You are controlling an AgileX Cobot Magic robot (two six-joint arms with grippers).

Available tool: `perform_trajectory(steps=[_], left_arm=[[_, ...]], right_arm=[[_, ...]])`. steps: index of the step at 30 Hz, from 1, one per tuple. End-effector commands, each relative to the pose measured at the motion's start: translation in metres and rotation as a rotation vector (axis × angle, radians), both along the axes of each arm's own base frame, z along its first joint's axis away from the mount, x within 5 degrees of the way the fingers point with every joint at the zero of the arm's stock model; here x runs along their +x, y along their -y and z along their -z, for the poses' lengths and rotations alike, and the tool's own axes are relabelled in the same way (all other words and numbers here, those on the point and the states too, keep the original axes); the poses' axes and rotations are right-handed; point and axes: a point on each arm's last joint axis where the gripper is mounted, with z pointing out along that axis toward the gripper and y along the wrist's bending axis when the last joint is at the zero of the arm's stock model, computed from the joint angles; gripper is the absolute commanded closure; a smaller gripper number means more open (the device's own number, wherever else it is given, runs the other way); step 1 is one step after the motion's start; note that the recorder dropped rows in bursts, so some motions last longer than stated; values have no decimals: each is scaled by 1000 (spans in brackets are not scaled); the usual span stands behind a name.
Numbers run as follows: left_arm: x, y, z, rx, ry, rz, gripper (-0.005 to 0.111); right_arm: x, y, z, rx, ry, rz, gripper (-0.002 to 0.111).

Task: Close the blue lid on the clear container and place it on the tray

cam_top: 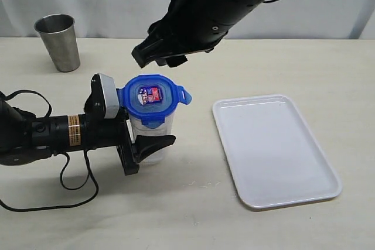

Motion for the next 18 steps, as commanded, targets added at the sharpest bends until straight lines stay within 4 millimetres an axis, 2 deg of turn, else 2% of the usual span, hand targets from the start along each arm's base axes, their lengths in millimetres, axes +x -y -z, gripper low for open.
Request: perform_trajectory(steps=[1,6,9,12,18], left_arm=[[1,1,-4,-34,0,-28,107],[0,2,-4,-31,2,-9,107],[0,2,-4,-30,2,-7,107],[-1,2,-4,-30,2,-5,107],[0,2,-4,-32,2,-6,107]], right_arm=[[-1,5,6,-18,-69,69,54],[19,12,32,43,-238,122,62],[32,18,46,102,-334,152,62],[37,22,49,139,-374,173,62],[31,15,50,190,-443,123,62]])
